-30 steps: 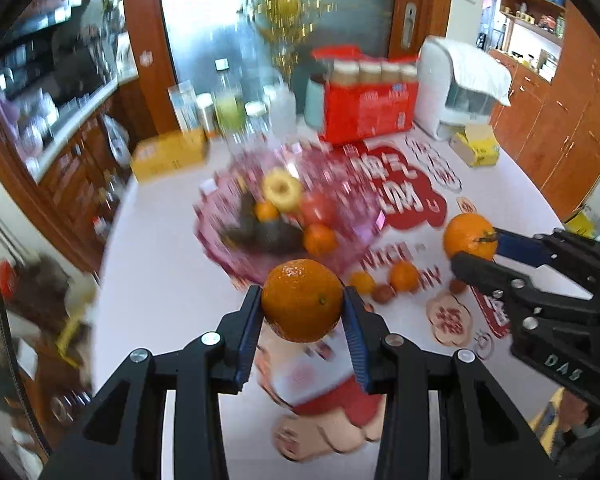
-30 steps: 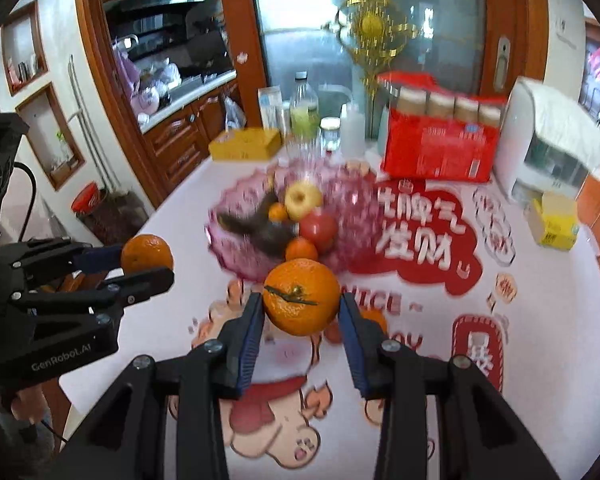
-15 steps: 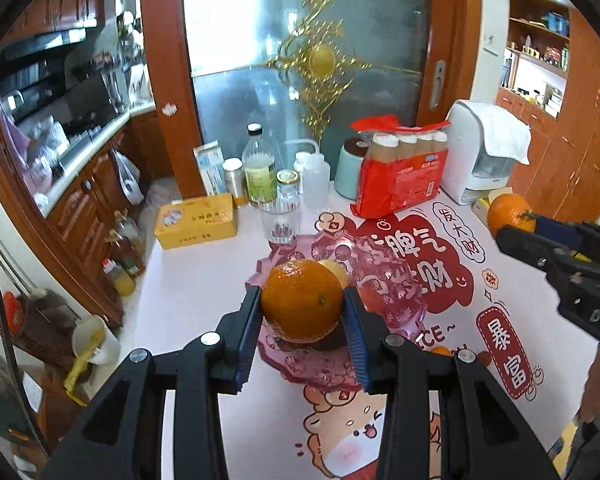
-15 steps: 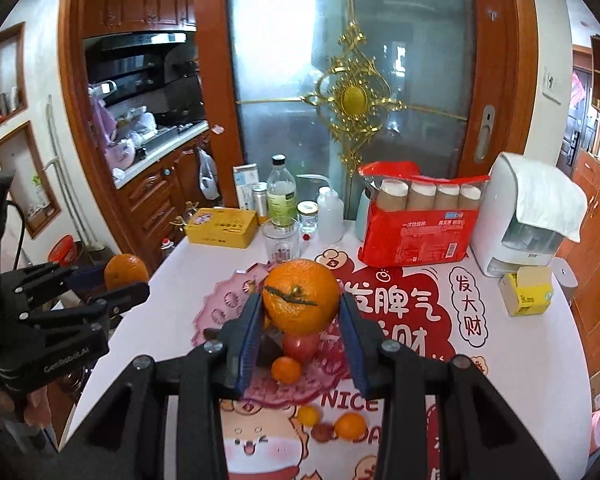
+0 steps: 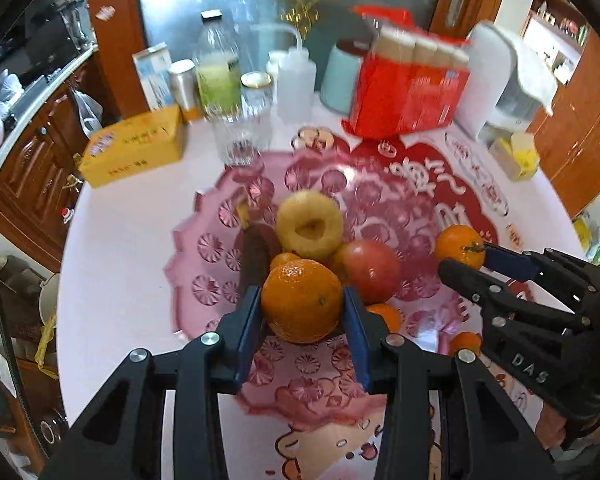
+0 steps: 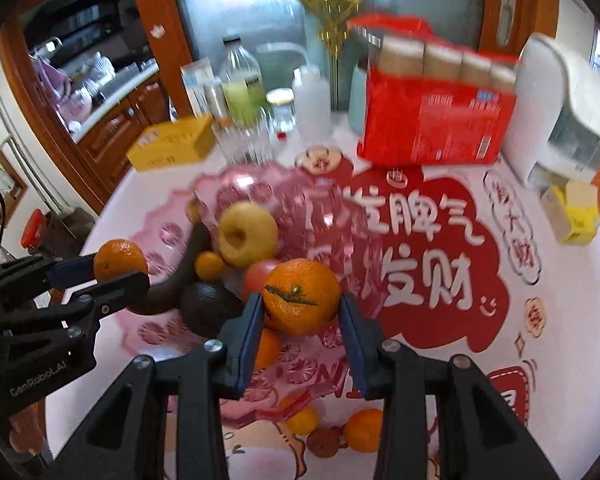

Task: Organize fruits
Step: 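Carry both mandarins over the pink bowl and release them inside, then withdraw both open tools from the bowl toward the remaining fruits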

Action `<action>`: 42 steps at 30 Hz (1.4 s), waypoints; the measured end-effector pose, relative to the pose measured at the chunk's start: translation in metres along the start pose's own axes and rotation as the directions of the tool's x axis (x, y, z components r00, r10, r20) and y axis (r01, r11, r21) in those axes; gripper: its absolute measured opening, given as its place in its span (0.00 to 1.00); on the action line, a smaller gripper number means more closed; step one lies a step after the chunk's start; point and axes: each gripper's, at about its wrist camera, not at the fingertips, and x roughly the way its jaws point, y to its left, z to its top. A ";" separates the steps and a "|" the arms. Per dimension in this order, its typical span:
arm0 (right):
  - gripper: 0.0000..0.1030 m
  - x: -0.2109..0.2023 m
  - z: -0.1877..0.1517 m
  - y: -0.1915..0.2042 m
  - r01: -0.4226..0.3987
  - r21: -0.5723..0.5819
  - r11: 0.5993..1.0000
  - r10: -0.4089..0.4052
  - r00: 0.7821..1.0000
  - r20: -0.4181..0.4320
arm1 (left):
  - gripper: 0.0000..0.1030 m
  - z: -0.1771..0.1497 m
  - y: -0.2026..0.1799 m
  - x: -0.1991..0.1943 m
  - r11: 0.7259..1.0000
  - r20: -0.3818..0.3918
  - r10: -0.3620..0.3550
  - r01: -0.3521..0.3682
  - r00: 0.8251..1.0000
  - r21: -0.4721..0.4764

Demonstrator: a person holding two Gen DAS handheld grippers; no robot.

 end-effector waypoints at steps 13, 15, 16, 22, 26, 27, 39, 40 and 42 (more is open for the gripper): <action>0.41 0.048 -0.013 -0.009 -0.011 -0.005 1.000 0.010 0.998 -0.060 | 0.70 0.001 0.004 0.045 1.000 -0.039 0.015 -0.015 0.999 -0.011; 0.46 0.046 -0.014 -0.010 -0.013 0.004 1.000 0.013 0.999 -0.046 | 0.73 0.001 0.004 0.042 1.000 -0.028 0.020 -0.020 0.999 -0.011; 0.49 0.044 -0.014 -0.011 -0.020 0.009 1.000 0.020 0.999 -0.036 | 0.76 0.001 0.005 0.040 1.000 -0.025 0.022 -0.022 0.999 -0.011; 0.52 0.033 -0.015 -0.009 -0.031 0.011 0.999 0.031 0.999 -0.011 | 0.78 -0.001 0.007 0.024 0.999 0.003 0.044 -0.044 0.999 -0.020; 0.52 0.024 -0.018 -0.006 -0.043 0.011 0.999 0.043 0.999 0.002 | 0.79 -0.004 0.012 0.009 0.998 0.020 0.045 -0.044 0.999 -0.041; 0.52 0.020 -0.018 -0.005 -0.044 0.010 0.999 0.044 0.999 0.006 | 0.79 -0.005 0.012 0.005 0.998 0.025 0.045 -0.044 0.999 -0.044; 0.52 -0.034 -0.028 0.009 -0.042 -0.007 0.999 0.043 0.997 0.069 | 0.84 -0.025 0.004 -0.058 0.998 0.098 0.044 -0.040 0.994 -0.048; 0.52 -0.039 -0.029 0.010 -0.041 -0.009 0.999 0.041 0.996 0.075 | 0.84 -0.026 0.003 -0.062 0.998 0.103 0.042 -0.038 0.994 -0.047; 0.52 -0.050 -0.033 0.014 -0.038 -0.015 0.999 0.039 0.995 0.088 | 0.86 -0.031 0.000 -0.075 0.999 0.119 0.038 -0.033 0.992 -0.043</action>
